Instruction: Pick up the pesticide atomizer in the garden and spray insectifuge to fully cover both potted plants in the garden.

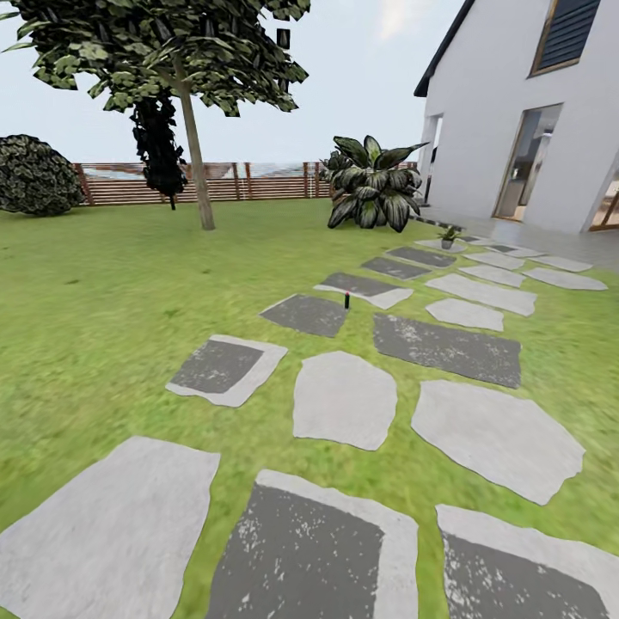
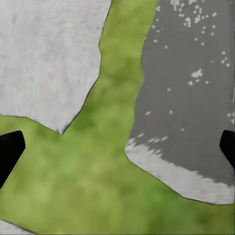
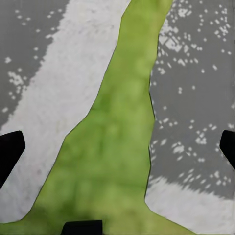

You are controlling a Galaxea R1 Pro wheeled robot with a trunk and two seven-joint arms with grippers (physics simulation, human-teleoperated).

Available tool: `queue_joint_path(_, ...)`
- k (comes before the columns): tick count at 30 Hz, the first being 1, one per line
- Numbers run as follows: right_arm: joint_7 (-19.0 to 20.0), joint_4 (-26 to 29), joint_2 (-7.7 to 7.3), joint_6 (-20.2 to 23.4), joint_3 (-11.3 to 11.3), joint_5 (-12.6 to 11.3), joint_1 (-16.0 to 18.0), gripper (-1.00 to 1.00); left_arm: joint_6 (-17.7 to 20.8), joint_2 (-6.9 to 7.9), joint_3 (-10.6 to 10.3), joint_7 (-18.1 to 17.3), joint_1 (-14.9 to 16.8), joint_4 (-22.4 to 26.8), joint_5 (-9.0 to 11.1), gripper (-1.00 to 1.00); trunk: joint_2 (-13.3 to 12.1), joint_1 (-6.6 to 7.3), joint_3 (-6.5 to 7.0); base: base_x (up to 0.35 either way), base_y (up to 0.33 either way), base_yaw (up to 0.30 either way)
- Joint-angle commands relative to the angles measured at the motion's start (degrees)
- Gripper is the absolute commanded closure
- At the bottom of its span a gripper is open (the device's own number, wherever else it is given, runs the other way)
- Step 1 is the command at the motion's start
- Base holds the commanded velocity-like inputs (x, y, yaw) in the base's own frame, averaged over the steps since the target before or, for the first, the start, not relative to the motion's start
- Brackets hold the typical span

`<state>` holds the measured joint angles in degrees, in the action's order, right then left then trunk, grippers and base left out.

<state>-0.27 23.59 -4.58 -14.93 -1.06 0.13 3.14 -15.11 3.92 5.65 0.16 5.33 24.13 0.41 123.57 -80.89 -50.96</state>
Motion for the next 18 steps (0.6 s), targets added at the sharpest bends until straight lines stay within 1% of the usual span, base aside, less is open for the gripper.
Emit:
queue_joint_path(1,-0.02,-0.04,0.01,-0.18,-0.08,0.0,0.03,-1.0,-0.19,-0.01,0.06,0.0,0.03,-0.04,0.04,-1.0,0.02,-0.02,-0.05,0.338,0.0,0.0)
queue_joint_path(18,0.0,-0.04,0.01,-0.18,-0.15,0.02,0.03,-1.0,-0.19,0.02,0.06,0.01,0.03,-0.04,0.05,-1.0,0.02,-0.02,-0.05,0.338,0.0,0.0)
